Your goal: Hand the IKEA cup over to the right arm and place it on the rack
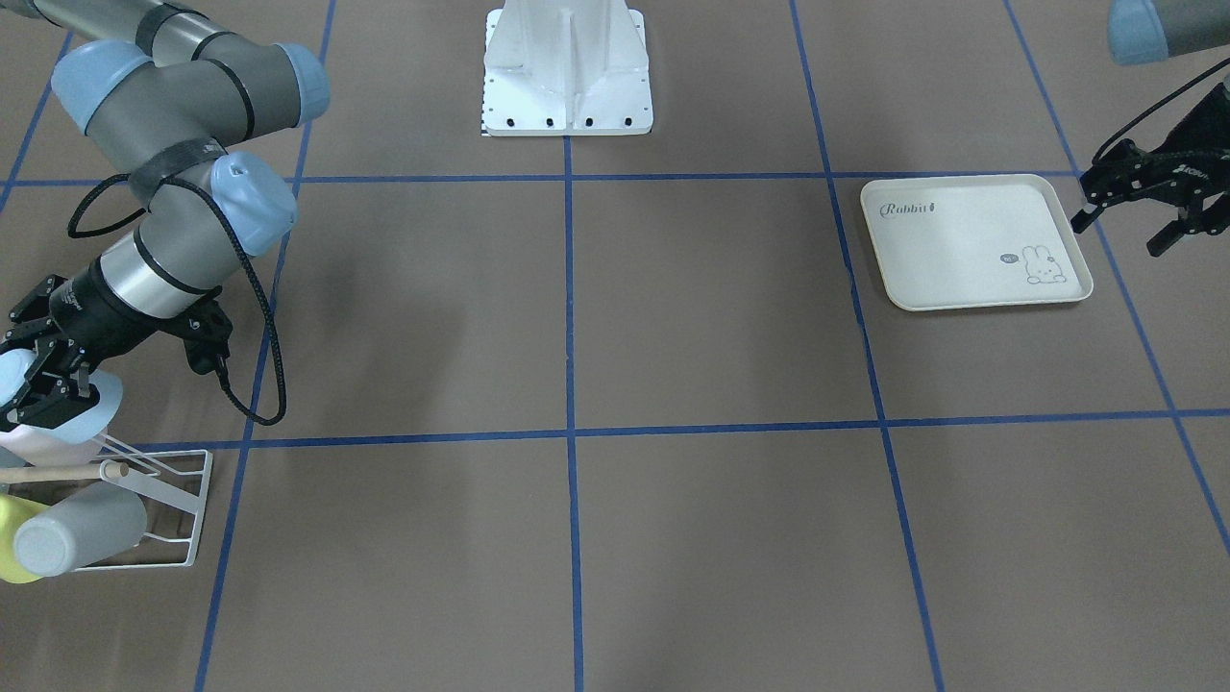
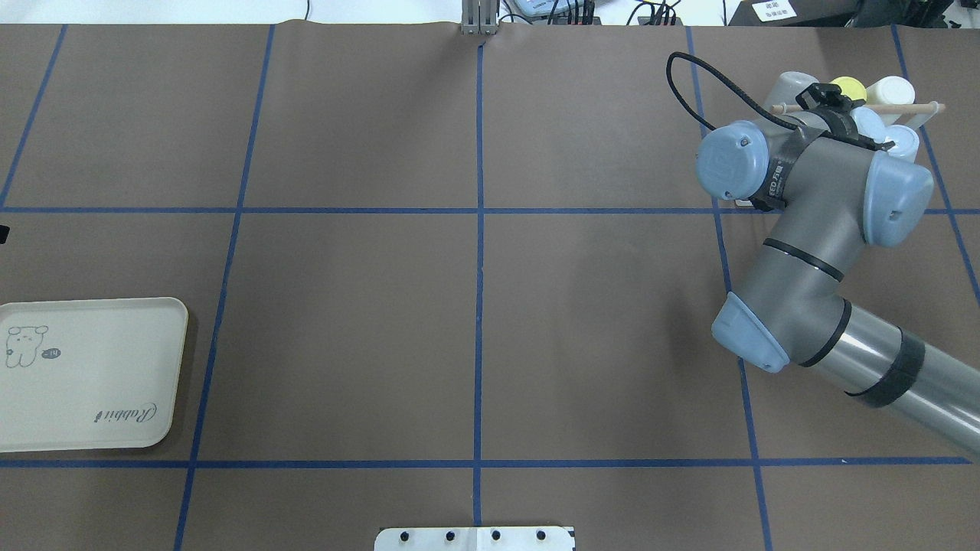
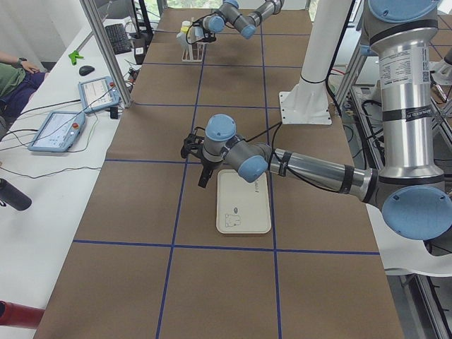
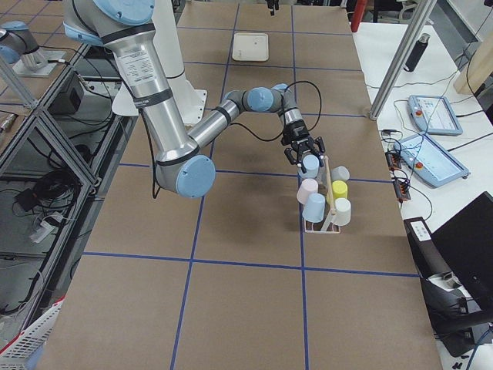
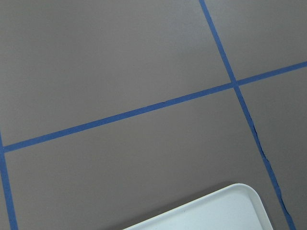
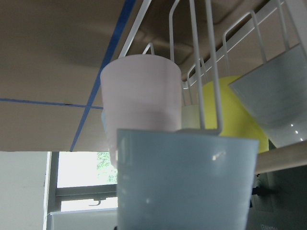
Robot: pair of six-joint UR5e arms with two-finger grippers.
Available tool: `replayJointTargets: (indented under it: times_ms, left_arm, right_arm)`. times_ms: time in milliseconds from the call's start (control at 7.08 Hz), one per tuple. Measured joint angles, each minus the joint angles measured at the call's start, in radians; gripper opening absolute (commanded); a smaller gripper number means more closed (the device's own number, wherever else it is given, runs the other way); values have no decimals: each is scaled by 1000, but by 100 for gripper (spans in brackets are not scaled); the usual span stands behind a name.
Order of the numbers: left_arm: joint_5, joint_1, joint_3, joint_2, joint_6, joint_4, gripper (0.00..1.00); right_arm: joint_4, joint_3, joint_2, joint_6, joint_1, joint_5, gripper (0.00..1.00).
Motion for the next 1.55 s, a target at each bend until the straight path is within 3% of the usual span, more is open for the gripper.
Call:
replayJointTargets:
  times_ms: [283,565,706,1130,1271,1554]
  left_arm:
    - [0,0,-1,-3,-4,0,100]
    - [0,0,-1,-5,-6,2,100]
    - [0,0,-1,-7,-6,2,100]
    - [0,0,-1,-9,-6,3,100]
    - [0,0,-1,-9,-6,4,100]
    - [2,-21,-5,-6,10,26,100]
  right_arm:
    - [34,-19,0,0,0,0,75]
    - [43,-26,2,-1,0,0,94]
    - [44,-27,4,0,0,0,97]
    - [45,-25,31,1,12,3,99]
    - [45,-21,62,1,39,37,99]
    - [45,-1,120,3,181,301,99]
